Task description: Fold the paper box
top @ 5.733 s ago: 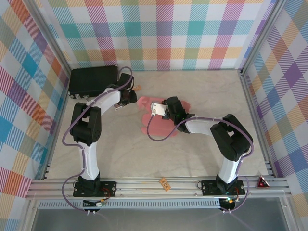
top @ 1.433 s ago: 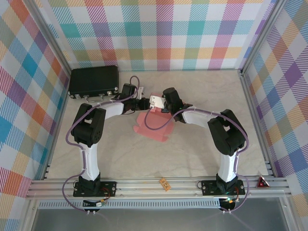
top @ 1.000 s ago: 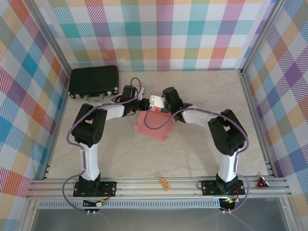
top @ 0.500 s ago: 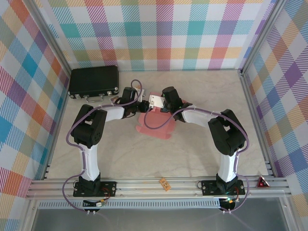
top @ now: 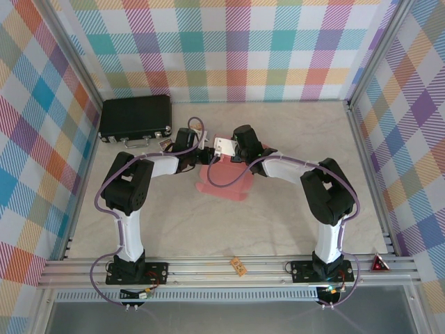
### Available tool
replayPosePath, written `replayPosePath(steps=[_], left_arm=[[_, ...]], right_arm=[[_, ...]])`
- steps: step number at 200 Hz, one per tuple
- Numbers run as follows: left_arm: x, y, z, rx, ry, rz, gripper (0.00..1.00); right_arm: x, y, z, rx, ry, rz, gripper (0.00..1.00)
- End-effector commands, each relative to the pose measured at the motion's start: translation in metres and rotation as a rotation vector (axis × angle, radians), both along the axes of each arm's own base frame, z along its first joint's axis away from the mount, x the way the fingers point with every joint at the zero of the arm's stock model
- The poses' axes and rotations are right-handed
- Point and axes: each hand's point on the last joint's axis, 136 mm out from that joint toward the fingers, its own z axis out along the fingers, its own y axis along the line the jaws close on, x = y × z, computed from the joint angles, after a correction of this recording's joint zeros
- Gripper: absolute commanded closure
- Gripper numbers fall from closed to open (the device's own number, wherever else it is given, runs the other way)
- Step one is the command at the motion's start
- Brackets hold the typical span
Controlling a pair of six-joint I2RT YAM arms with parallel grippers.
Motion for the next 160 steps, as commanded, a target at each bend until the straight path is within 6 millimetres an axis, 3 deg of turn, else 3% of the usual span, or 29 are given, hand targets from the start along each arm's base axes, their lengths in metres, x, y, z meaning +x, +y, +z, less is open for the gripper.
replayPosePath(steps=[1,25,71,160], left_arm=[[0.007,0.004,0.026,-0.038,-0.076,0.037,0.57],[0.011,0.013,0.030,-0.032,-0.105,0.081,0.51],[0.010,0.009,0.025,-0.029,-0.100,0.047,0.50],[-0.009,0.017,0.014,0.020,-0.106,0.014,0.48]], right_arm=[[-0.010,0.013,-0.012,-0.004,0.054,0.054,1.00],[-0.010,0.014,-0.012,-0.005,0.054,0.057,1.00],[-0.010,0.014,-0.010,-0.004,0.055,0.063,1.00],[-0.023,0.019,-0.013,0.004,0.073,0.095,1.00]])
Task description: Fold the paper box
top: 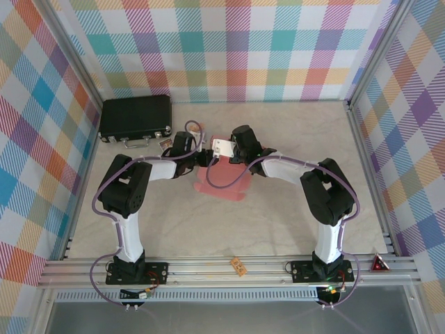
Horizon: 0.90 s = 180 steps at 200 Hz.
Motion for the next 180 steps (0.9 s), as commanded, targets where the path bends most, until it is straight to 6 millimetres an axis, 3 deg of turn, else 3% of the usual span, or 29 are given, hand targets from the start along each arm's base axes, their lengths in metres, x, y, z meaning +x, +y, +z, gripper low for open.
replayPosePath(steps=[1,46,98,143,180], left_arm=[[-0.003,0.004,0.014,0.009,-0.060,-0.018,0.48],[-0.012,0.012,0.007,0.045,-0.062,-0.011,0.46],[-0.008,0.028,0.011,0.102,-0.098,0.060,0.46],[-0.010,0.023,0.016,0.087,-0.123,0.020,0.46],[-0.006,0.016,0.010,0.079,-0.106,-0.007,0.52]], right_arm=[[-0.017,0.010,-0.013,-0.009,0.053,0.055,1.00],[-0.021,0.013,-0.015,-0.018,0.034,0.072,1.00],[-0.026,0.018,-0.018,-0.031,0.025,0.094,1.00],[-0.029,0.019,-0.021,-0.036,0.034,0.101,1.00],[-0.028,0.019,-0.024,-0.044,0.036,0.092,1.00]])
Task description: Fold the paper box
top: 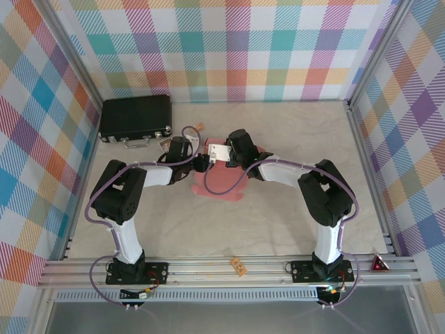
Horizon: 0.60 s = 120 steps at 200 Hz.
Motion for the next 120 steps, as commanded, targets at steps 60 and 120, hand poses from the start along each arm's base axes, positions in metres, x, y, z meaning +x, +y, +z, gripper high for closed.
replayPosePath(steps=[60,120], left_arm=[[0.014,0.007,-0.002,0.097,-0.038,0.034,0.49],[0.019,-0.007,-0.003,0.075,-0.010,0.013,0.57]], right_arm=[[-0.014,0.004,-0.023,-0.041,0.063,0.026,1.00],[-0.012,0.007,-0.025,-0.045,0.061,0.017,1.00]])
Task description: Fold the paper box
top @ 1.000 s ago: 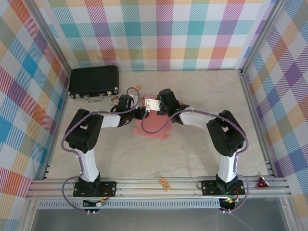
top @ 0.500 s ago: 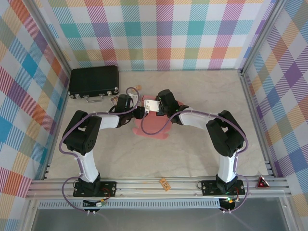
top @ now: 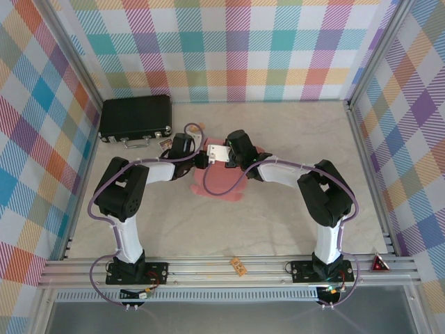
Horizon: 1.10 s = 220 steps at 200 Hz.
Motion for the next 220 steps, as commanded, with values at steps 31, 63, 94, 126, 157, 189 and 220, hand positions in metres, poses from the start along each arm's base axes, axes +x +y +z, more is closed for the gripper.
replayPosePath(steps=[31,63,94,126,157,189,220], left_arm=[[0.003,-0.005,-0.002,0.023,0.012,0.011,0.60],[0.003,0.002,-0.004,0.048,0.010,0.060,0.65],[0.002,0.003,-0.006,0.050,0.023,0.084,0.70],[0.003,0.001,-0.007,0.048,0.028,0.112,0.70],[0.007,0.008,-0.008,0.053,0.029,0.197,0.70],[0.010,0.012,-0.008,0.040,0.031,0.248,0.77],[0.007,0.010,-0.008,0.039,0.025,0.237,0.81]], right_arm=[[-0.010,0.005,-0.025,-0.042,0.066,0.017,1.00],[-0.009,0.005,-0.025,-0.042,0.062,0.014,1.00],[-0.009,0.005,-0.024,-0.039,0.061,0.014,1.00],[-0.010,0.006,-0.022,-0.035,0.062,0.013,1.00],[-0.011,0.006,-0.023,-0.035,0.065,0.011,1.00],[-0.012,0.007,-0.022,-0.031,0.067,0.011,1.00],[-0.011,0.008,-0.021,-0.030,0.063,0.010,1.00]])
